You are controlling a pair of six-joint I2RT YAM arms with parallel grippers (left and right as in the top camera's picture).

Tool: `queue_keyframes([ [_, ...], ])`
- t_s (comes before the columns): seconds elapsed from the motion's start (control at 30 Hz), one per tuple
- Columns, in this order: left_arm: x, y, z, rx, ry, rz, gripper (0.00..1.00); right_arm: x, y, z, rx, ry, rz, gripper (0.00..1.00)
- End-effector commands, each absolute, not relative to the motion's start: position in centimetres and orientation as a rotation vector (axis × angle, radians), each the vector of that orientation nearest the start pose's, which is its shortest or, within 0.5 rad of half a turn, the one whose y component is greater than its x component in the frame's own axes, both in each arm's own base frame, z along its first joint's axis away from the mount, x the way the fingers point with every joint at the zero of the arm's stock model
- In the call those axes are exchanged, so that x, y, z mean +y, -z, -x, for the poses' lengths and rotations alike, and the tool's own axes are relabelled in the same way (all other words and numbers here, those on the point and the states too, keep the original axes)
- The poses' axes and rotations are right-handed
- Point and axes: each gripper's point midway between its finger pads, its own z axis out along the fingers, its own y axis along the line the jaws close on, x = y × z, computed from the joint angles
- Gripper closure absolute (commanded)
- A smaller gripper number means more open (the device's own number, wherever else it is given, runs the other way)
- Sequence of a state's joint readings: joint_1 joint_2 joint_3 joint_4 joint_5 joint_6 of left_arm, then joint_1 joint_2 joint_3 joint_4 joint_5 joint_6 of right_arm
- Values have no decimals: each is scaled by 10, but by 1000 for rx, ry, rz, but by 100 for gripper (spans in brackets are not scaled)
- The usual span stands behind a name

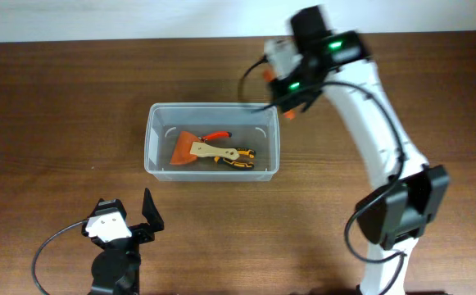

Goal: Pack container
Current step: 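Carry the orange stick over the container, lower it and open the right gripper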

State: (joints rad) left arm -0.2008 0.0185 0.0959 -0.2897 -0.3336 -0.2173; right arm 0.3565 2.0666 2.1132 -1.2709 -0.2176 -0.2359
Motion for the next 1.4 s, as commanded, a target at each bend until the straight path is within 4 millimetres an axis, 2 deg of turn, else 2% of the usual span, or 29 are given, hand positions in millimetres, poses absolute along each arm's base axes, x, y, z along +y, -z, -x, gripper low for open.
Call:
queue_keyframes([
  [0.0, 10, -147, -233, 1754, -1, 244, 1, 231, -199, -416, 2538, -344, 1079, 96],
  [0.1, 10, -147, -233, 1754, -1, 244, 1, 255, -198, -401, 2458, -338, 1252, 96],
  [0.2, 10, -147, -233, 1754, -1, 244, 1, 269, -196, -394, 2384, -303, 1381, 95],
  [0.37, 10, -147, -233, 1754, -1, 244, 1, 281, -187, -397, 2360, -289, 1410, 92],
  [0.53, 10, -147, -233, 1754, -1, 244, 1, 284, -161, -399, 2385, -286, 1468, 92],
  [0.8, 10, -147, -233, 1754, -1, 244, 1, 287, -104, -403, 2487, -296, 1511, 92],
  [0.87, 10, -147, -233, 1754, -1, 244, 1, 287, -95, -403, 2506, -298, 1518, 91],
  [0.93, 10, -147, -233, 1754, -1, 244, 1, 287, -86, -402, 2526, -300, 1523, 85],
  [1.1, 10, -147, -233, 1754, -1, 244, 1, 290, -81, -400, 2533, -341, 1527, 46],
  [1.13, 10, -147, -233, 1754, -1, 244, 1, 292, -82, -399, 2528, -357, 1526, 41],
  [1.27, 10, -147, -233, 1754, -1, 244, 1, 290, -86, -403, 2580, -341, 1432, 36],
  [1.37, 10, -147, -233, 1754, -1, 244, 1, 274, -98, -411, 2662, -278, 1268, 36],
])
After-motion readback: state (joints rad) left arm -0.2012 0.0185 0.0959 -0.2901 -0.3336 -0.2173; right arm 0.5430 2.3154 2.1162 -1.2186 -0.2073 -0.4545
